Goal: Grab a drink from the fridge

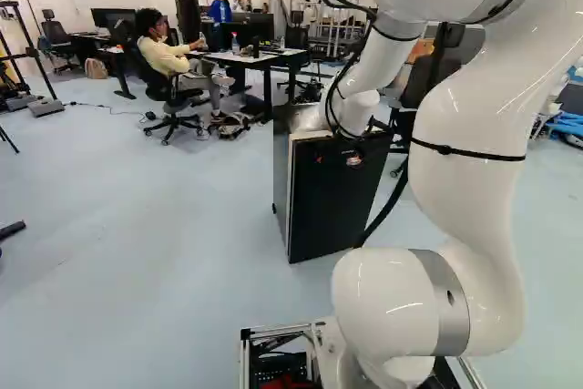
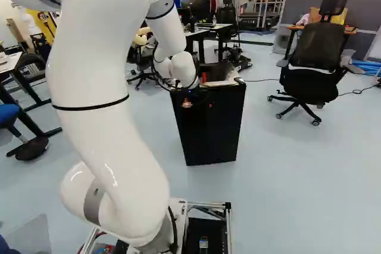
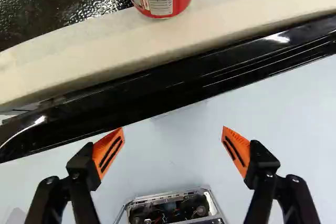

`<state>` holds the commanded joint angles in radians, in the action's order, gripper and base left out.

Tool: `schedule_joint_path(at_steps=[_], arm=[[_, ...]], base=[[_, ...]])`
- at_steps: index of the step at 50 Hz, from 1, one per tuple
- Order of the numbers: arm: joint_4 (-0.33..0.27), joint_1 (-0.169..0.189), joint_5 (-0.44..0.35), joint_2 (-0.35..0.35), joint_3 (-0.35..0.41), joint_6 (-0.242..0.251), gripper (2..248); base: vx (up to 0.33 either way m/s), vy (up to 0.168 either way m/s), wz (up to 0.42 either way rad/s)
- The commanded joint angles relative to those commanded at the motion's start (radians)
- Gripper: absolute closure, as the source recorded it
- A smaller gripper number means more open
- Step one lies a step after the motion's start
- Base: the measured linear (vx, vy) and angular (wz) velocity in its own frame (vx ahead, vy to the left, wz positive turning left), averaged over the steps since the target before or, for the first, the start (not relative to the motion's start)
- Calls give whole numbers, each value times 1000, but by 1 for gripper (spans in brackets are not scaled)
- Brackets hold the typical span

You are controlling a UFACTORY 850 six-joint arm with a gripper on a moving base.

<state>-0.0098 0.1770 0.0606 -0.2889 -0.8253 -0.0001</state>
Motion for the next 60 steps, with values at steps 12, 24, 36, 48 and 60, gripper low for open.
schedule_joint_path(at_steps=[12, 24, 36, 48, 60], arm=[[0, -6, 0, -10, -12, 0, 3], [0, -10, 0, -16, -20, 0, 3], [0, -10, 0, -16, -20, 0, 3], [0, -7, 0, 15, 19, 0, 3], [0, -4, -15, 64, 78, 0, 3]], base=[[0, 0, 0], [0, 0, 0], [0, 0, 0], [0, 0, 0], [0, 0, 0]])
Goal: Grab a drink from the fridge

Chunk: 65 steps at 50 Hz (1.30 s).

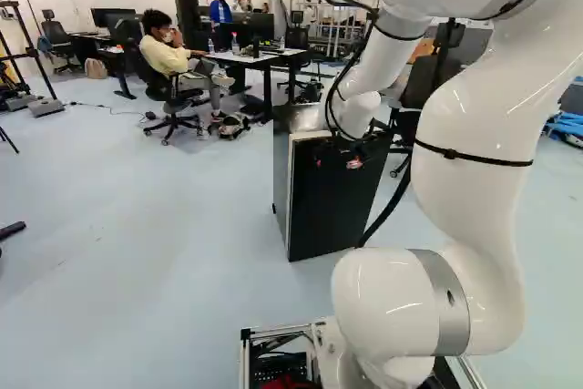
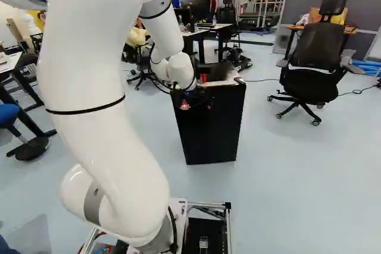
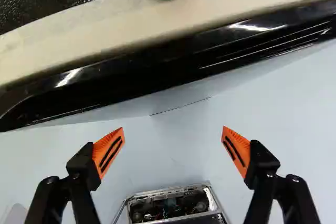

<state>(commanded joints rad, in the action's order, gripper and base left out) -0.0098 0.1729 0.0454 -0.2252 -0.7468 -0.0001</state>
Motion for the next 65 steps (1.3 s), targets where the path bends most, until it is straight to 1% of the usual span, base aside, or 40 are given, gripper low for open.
schedule_joint_path(at_steps=[14, 30, 52, 65], arm=[[0, 3, -57, 60, 72, 0, 3], [0, 7, -149, 134, 155, 0, 3], [0, 18, -327, 240, 267, 0, 3], [0, 21, -442, 258, 284, 0, 3]], base=[[0, 0, 0], [0, 0, 0], [0, 0, 0], [0, 0, 0]])
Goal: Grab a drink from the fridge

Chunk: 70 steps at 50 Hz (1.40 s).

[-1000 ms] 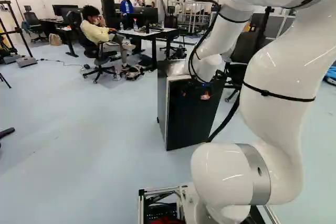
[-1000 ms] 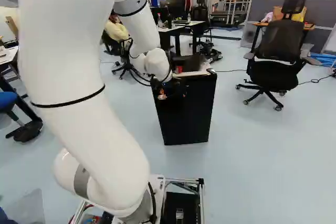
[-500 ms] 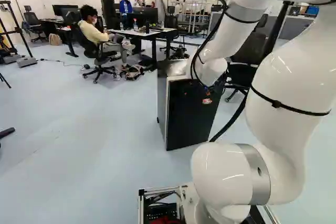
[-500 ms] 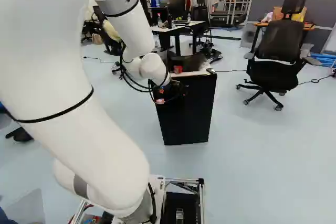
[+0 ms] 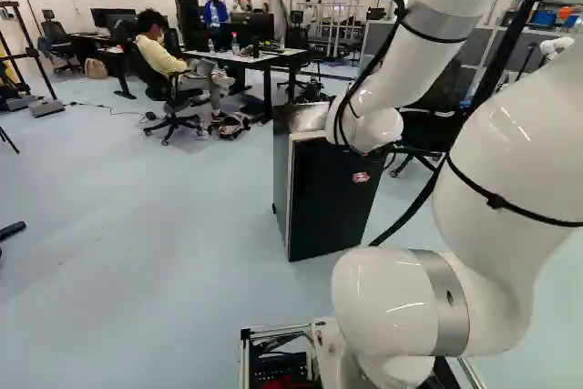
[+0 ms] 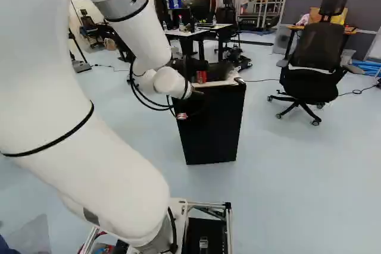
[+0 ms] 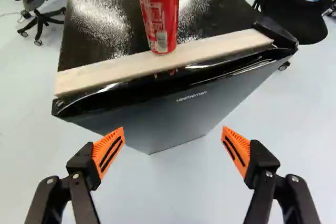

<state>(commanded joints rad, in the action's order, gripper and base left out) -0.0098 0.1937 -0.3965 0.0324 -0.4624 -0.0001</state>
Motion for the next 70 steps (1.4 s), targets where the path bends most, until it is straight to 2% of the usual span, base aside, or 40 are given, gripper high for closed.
schedule_joint_path(at_steps=[30, 70], arm=[[0, 0, -252, -7, -3, 0, 3], [0, -9, -525, -176, -82, 0, 3]], base=[[0, 0, 0], [0, 0, 0]])
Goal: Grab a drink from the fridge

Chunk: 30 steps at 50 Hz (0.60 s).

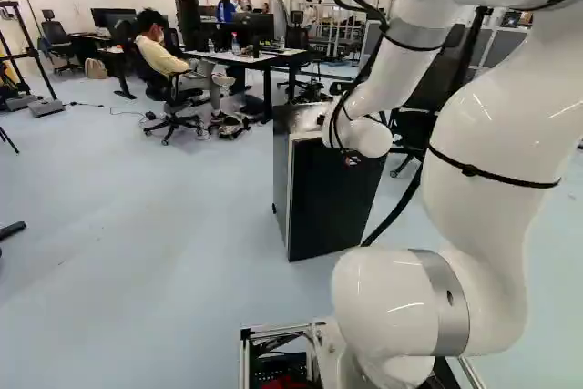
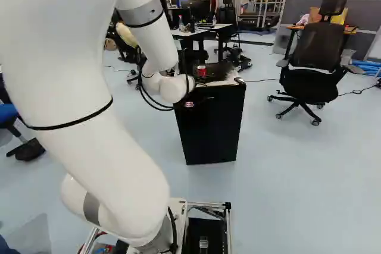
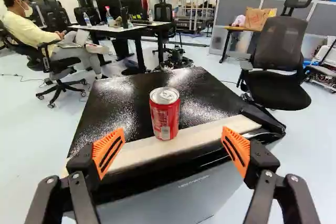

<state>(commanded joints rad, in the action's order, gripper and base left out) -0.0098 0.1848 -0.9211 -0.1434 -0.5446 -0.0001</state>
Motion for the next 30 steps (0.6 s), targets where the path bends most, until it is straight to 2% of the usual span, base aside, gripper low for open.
schedule_joint_path(at_steps=[30], arm=[[0, -8, -115, -140, -82, 0, 3]], base=[[0, 0, 0]])
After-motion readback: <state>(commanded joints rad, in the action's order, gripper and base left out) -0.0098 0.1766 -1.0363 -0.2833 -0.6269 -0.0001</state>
